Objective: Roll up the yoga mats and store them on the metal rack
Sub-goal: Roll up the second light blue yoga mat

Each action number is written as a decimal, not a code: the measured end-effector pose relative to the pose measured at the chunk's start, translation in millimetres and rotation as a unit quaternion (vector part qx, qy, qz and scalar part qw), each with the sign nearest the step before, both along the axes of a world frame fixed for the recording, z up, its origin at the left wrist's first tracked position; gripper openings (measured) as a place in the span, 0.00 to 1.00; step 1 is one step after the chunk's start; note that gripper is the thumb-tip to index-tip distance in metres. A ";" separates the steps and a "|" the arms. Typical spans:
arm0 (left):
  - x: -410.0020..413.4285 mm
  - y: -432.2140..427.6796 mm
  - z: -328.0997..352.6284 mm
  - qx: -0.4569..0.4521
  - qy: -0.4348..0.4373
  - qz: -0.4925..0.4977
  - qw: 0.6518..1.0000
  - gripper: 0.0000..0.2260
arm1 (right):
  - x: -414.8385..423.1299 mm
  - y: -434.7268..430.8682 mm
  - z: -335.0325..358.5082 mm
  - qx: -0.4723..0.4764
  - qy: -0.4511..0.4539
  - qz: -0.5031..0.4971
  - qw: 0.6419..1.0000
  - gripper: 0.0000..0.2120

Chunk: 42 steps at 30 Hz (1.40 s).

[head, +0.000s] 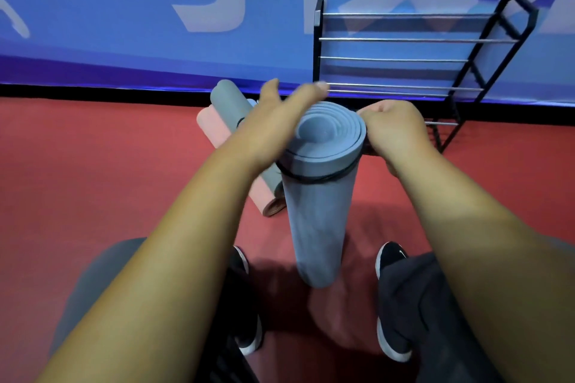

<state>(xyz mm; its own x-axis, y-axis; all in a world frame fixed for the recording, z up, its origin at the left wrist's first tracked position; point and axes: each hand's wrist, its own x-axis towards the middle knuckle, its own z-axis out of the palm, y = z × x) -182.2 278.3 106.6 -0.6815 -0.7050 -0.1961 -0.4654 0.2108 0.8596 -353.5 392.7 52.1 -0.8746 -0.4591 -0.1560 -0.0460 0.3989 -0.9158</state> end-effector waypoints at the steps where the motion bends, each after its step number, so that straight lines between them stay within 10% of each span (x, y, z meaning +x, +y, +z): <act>1: 4.0 -5.9 0.0 0.042 0.020 0.021 0.999 0.48 | 1.6 0.2 -1.9 -0.010 -0.023 -0.010 1.000 0.08; 7: 10.5 -24.5 -45.1 0.264 0.094 0.092 0.956 0.18 | 13.2 -2.8 -19.6 -0.027 -0.127 -0.018 0.991 0.16; 14: 19.7 -29.7 -65.9 0.184 0.080 0.119 0.973 0.01 | 16.9 -0.6 -32.0 -0.039 -0.216 -0.017 0.975 0.07; 31: 3.3 -36.2 -251.5 0.269 -0.121 0.234 0.926 0.03 | 16.7 -18.9 -191.1 0.195 -0.228 -0.012 0.954 0.10; 42: -0.5 -41.2 -257.0 0.362 -0.015 0.209 0.908 0.05 | 9.7 -27.5 -196.1 0.163 -0.302 -0.014 0.939 0.09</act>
<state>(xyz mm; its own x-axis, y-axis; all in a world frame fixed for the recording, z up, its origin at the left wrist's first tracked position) -182.8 237.1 -150.4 -0.3711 -0.5793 -0.7257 -0.3996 -0.6058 0.6880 -343.7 365.1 -144.0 -0.5924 -0.2788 -0.7558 0.4574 0.6559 -0.6005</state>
